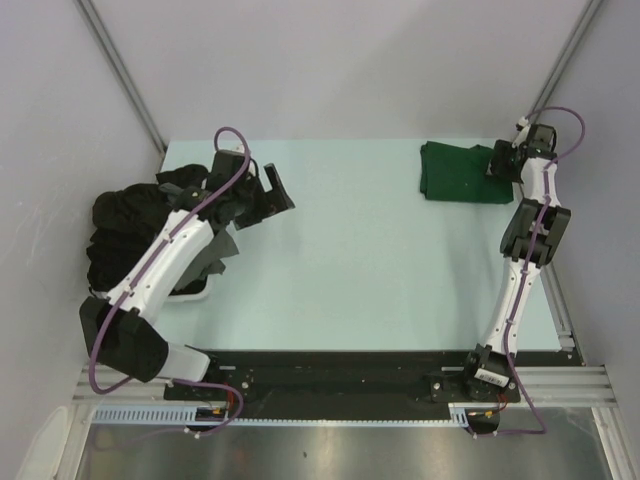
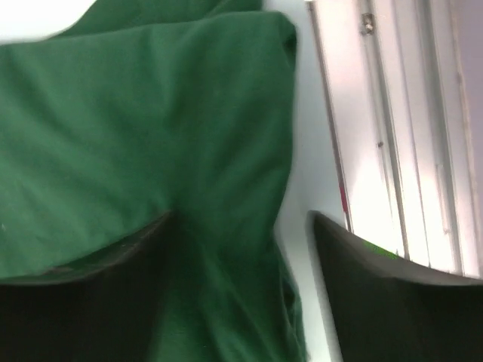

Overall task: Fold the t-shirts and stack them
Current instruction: Put the neatly folded tshirt into the corner of the board with the right arm

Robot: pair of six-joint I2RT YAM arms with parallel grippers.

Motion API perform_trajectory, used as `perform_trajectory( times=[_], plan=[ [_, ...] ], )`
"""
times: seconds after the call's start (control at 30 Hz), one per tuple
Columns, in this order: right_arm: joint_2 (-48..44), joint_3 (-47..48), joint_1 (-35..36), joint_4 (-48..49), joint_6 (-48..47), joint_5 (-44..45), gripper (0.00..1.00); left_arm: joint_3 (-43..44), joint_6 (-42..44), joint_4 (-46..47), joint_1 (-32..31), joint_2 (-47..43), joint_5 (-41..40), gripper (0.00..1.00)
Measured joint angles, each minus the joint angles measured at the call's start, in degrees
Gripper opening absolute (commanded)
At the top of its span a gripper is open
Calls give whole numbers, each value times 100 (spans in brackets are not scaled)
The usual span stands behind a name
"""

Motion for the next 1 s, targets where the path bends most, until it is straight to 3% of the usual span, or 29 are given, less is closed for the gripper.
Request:
perform_trajectory(
  times=[0.03, 0.27, 0.37, 0.47, 0.6, 0.77, 0.83, 0.9, 1.0],
  plan=[
    [0, 11, -7, -20, -7, 48, 100, 24, -15, 9, 0, 50, 11, 98],
    [-575, 57, 11, -424, -37, 444, 100, 177, 72, 90, 0, 35, 33, 98],
    [-1541, -116, 127, -535, 11, 664, 100, 17, 247, 348, 0, -205, 22, 99],
    [-3123, -887, 363, -284, 258, 802, 100, -404, 501, 680, 0, -654, -35, 99],
    [-6349, -3713, 704, 1152, 992, 450, 100, -1058, 850, 1113, 0, -1307, -203, 100],
    [-9256, -7099, 778, 2802, 2072, 393, 100, -1633, 914, 1602, 0, -1825, -297, 100],
    [-9888, -8435, 896, 3314, 2328, 442, 100, -2057, 822, 1832, 0, -2162, -293, 100],
    [-10115, -9326, 1005, 3215, 2544, 518, 100, -2446, 723, 1993, 0, -2457, -289, 100],
    [-10054, -9997, 1045, 2745, 2865, 710, 100, -2817, 632, 2046, 0, -2697, -302, 99]
  ],
)
